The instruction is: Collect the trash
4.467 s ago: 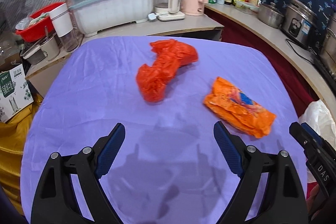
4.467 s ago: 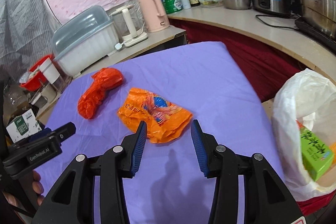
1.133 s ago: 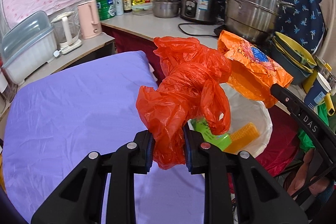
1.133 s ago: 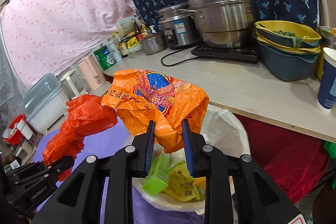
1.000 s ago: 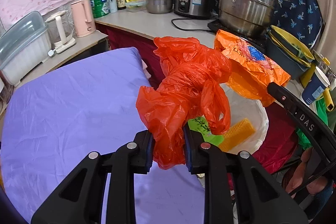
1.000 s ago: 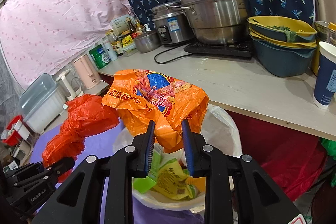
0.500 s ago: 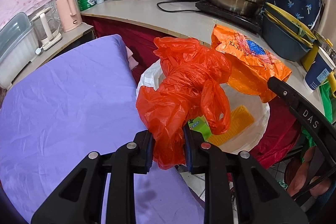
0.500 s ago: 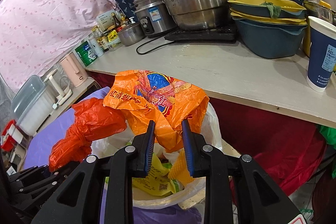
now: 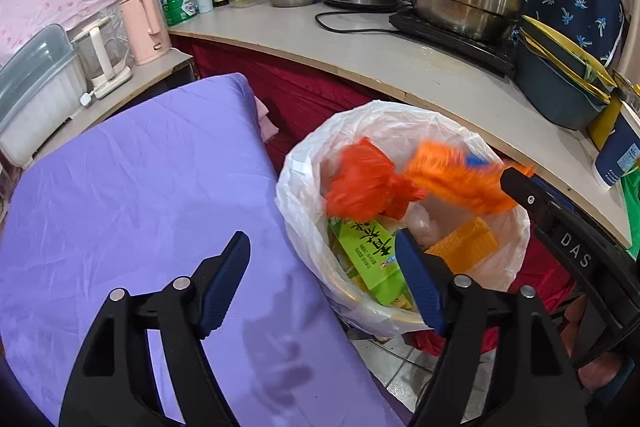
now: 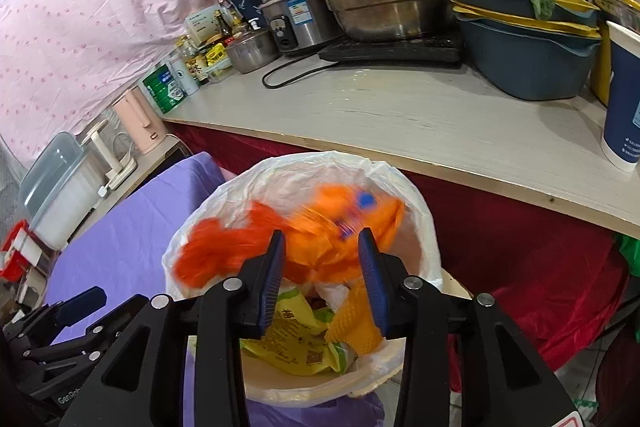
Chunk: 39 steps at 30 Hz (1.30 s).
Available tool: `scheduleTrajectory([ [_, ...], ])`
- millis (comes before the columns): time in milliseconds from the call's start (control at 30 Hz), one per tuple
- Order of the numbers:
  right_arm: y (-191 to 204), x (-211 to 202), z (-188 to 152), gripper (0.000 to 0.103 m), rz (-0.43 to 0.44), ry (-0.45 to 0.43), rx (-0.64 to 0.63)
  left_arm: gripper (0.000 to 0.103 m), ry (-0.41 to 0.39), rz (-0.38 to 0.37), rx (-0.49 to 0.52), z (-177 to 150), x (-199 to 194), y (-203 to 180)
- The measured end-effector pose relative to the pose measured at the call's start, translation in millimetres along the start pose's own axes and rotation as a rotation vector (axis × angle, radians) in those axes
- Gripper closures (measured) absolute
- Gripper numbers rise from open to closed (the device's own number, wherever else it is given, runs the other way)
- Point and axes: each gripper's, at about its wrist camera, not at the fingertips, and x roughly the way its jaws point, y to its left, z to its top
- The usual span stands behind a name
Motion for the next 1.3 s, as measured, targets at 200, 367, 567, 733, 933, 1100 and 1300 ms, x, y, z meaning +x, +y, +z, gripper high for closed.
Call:
scheduleTrajectory([
  [200, 17.9, -9.5, 1.4, 0.056, 0.027, -0.010, -0.017, 0.024, -0.014, 0.034, -0.024, 0.9, -7.1, 12.1],
  [367, 32.7, -17.7, 2.3, 0.051, 0.028, -0.007, -0.056, 0.023, -0.016, 0.057, -0.045, -1.8, -13.8, 24.0],
  [567, 47.4, -28.9, -0.2, 0.045, 0.029, 0.001, -0.081, 0.017, -0.025, 0.092, -0.065, -9.1, -23.7, 38.3],
  [733, 58.5, -38.1, -7.7, 0.041, 0.016, 0.019, -0.118, 0.016, -0.012, 0.121, -0.077, -17.9, -30.4, 48.4],
  [933, 76.8, -49.8, -24.6, 0.035, -0.024, 0.033, -0.205, 0.015, 0.011, 0.148, -0.102, -33.8, -36.5, 60.8],
  [1100, 84.2, -56.5, -38.8, 0.030, -0.022, 0.058, -0.233, 0.015, 0.032, 0.165, -0.145, -46.6, -39.5, 72.6],
  [1300, 80.9, -64.8, -51.6, 0.027, -0.031, 0.079, -0.232, 0.015, 0.044, 0.168, -0.167, -60.4, -45.4, 78.7],
])
